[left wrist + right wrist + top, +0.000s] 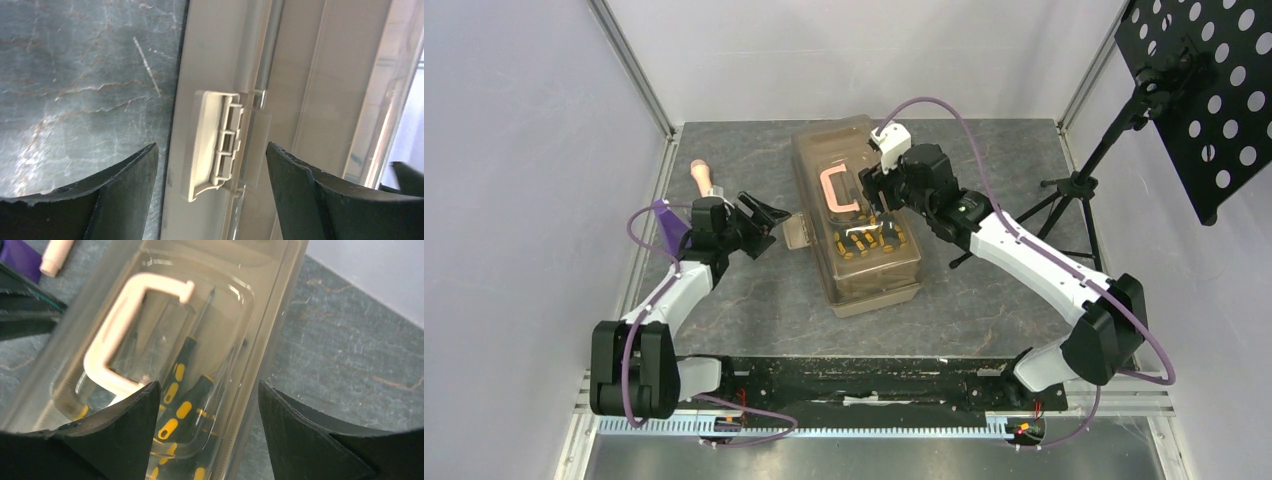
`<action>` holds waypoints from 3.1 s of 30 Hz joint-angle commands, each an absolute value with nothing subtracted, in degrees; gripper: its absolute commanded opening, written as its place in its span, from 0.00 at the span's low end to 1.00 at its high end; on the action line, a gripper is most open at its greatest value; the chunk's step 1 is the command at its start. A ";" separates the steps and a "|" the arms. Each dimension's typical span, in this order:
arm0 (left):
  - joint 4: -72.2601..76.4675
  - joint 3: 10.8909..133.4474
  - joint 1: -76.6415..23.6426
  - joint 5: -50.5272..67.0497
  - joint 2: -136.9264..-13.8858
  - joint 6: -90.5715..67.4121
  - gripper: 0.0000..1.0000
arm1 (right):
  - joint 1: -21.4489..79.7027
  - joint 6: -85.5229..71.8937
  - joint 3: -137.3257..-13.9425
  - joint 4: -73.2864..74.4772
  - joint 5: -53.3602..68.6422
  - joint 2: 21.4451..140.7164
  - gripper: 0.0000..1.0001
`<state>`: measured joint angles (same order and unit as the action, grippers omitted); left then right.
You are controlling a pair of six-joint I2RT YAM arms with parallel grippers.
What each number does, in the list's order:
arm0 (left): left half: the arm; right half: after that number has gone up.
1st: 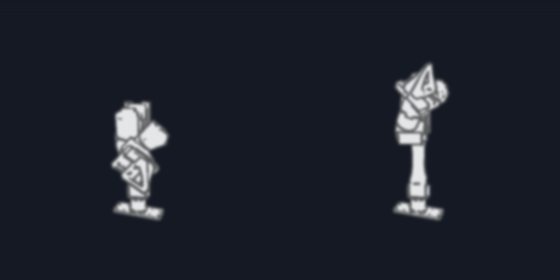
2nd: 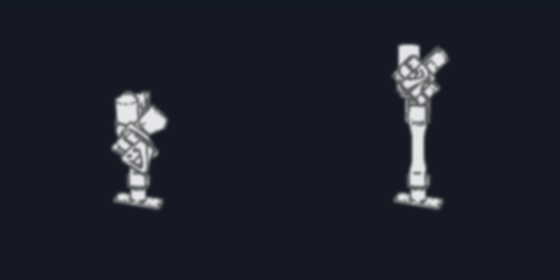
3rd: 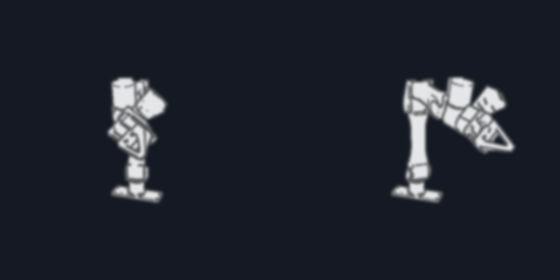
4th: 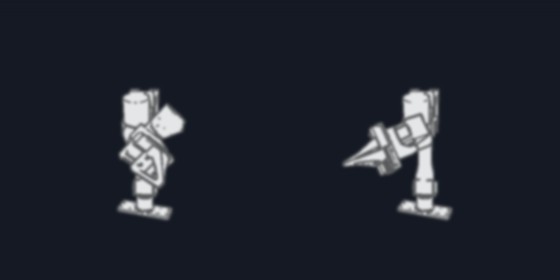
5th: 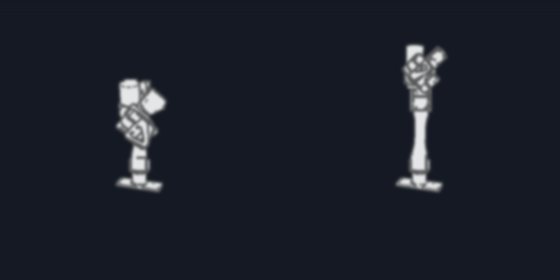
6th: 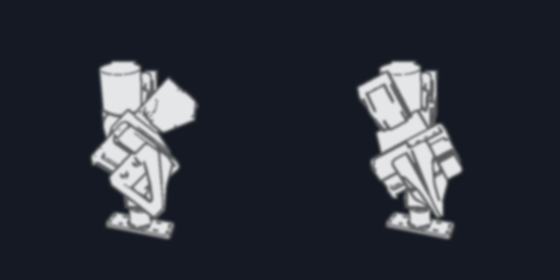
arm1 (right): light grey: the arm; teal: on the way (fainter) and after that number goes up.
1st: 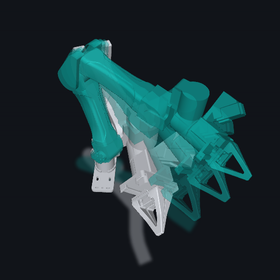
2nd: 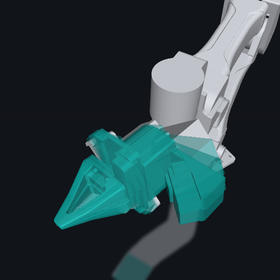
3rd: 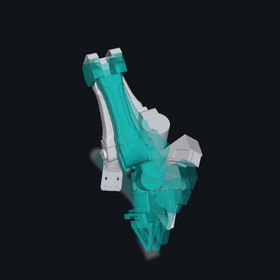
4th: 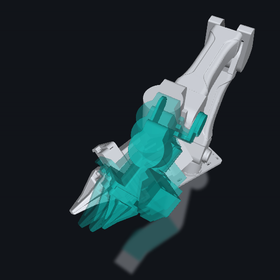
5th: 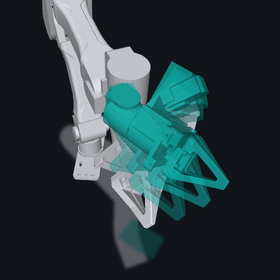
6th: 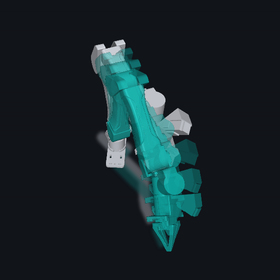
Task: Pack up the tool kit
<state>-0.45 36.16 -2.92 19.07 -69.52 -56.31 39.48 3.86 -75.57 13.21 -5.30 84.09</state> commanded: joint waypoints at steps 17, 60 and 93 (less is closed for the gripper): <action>33.06 30.37 -5.93 26.05 -80.11 -71.30 0.88 | 37.17 1.57 -64.20 4.66 -7.02 79.74 0.72; 35.36 30.48 -18.17 23.04 -76.07 -72.03 0.15 | 37.08 1.76 -59.86 3.24 -6.68 79.06 0.71; 52.05 22.35 -7.74 18.56 -92.66 -71.95 0.48 | 33.31 2.55 -58.18 2.29 -1.94 78.07 0.70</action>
<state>45.69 19.00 -6.90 16.82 -88.42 -71.61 33.15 2.59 -59.31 -0.01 -4.49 78.46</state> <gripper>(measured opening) 0.481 0.705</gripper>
